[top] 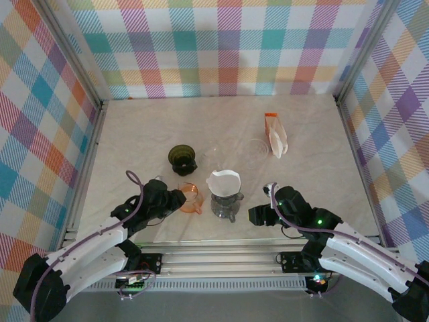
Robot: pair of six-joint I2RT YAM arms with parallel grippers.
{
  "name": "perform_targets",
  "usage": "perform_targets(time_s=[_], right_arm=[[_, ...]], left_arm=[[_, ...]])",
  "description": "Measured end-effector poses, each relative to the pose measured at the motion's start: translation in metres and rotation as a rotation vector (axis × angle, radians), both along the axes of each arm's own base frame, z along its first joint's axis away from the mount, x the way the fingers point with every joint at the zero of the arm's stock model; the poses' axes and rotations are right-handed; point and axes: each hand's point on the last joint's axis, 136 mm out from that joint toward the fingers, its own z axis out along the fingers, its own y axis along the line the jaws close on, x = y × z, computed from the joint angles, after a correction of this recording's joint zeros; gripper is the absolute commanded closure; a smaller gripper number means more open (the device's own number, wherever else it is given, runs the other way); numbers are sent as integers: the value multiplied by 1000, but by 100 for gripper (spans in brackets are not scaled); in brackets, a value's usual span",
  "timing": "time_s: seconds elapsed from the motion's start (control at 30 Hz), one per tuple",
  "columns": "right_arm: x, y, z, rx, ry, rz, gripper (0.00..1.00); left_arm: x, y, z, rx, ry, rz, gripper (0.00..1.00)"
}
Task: Place the coffee filter in the dripper
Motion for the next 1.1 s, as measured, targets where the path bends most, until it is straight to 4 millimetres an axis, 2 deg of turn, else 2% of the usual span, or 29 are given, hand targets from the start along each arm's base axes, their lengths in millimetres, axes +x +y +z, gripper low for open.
perform_targets(time_s=[0.7, 0.9, 1.1], right_arm=[[0, -1, 1, 2, -5, -3, 33], [0, -1, 1, 2, -5, -3, 33], [-1, -4, 2, 2, -9, -7, 33]], left_arm=[[15, -2, 2, 44, 50, 37, 83], [32, -3, 3, 109, 84, 45, 85], [52, -12, 3, 157, 99, 29, 86]])
